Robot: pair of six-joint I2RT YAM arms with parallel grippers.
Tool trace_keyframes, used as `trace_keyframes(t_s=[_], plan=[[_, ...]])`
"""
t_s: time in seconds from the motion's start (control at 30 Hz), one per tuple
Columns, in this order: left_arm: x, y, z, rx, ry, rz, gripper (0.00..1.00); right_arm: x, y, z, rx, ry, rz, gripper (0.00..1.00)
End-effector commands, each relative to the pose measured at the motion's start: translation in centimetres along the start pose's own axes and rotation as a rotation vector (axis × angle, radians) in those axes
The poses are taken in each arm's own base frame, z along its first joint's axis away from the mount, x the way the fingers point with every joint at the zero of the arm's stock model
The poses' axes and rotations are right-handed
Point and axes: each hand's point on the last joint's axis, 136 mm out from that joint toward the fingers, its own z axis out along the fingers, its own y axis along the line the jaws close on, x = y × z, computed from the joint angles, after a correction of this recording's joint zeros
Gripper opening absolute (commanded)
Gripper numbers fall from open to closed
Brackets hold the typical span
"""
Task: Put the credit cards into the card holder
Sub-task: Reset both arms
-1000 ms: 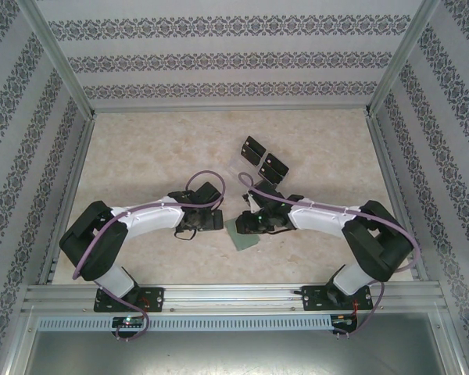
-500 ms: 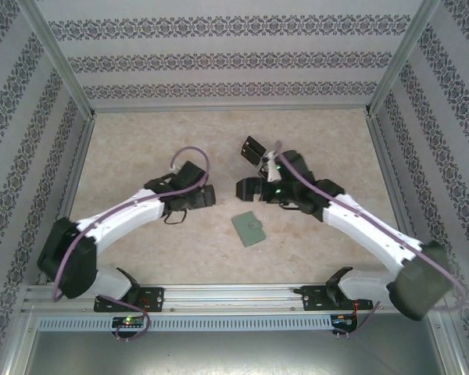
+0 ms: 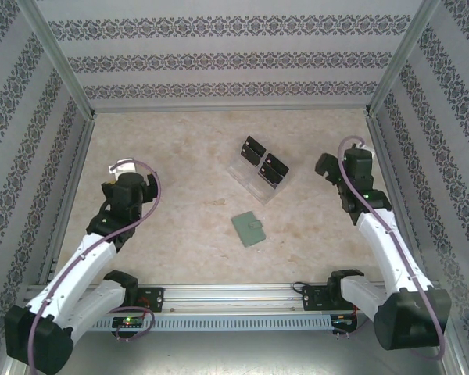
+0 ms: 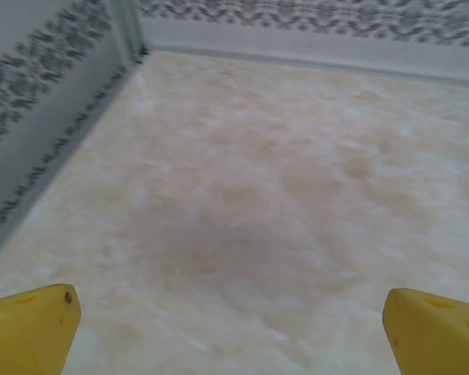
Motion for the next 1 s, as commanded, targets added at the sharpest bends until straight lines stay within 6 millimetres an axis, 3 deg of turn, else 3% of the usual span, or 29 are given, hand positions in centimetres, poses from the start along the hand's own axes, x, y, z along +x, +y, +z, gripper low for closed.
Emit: trace_keyframes(t_s=[0.0,0.17,0.33,0.6,0.83,0.9,0.97], plan=[[-1.6,1.7,1.0,-0.06,-0.119,0.06,1.0,-1.4,-1.8,1.2,0.072,-0.148,-0.11,0.98],[1.8,2.3,2.7,-0.07,-0.066,0.146,1.0,1.0,-2.7,2.8,0.06,-0.164,-0.178,0.98],[3.3,2.1,3.7,-0.052,-0.049,0.135,1.0,3.5,-2.9,4.3,0.032,-0.132,-0.215,0.98],[3.5,0.1,5.8,0.023,-0.139,0.113,1.0,3.9,-1.3,6.9,-0.039,-0.168,-0.249,0.98],[3.4,-2.1,9.1,0.088,-0.185,0.119,1.0,2.6,1.0,7.5,-0.146,-0.267,-0.297,0.98],[3.5,-2.8,10.1,0.11,-0.177,0.135,1.0,2.6,0.9,7.8,-0.155,-0.324,-0.296,0.98],[4.2,-3.1,11.1,0.122,-0.164,0.132,1.0,4.3,0.2,8.4,-0.163,-0.345,-0.288,0.98]])
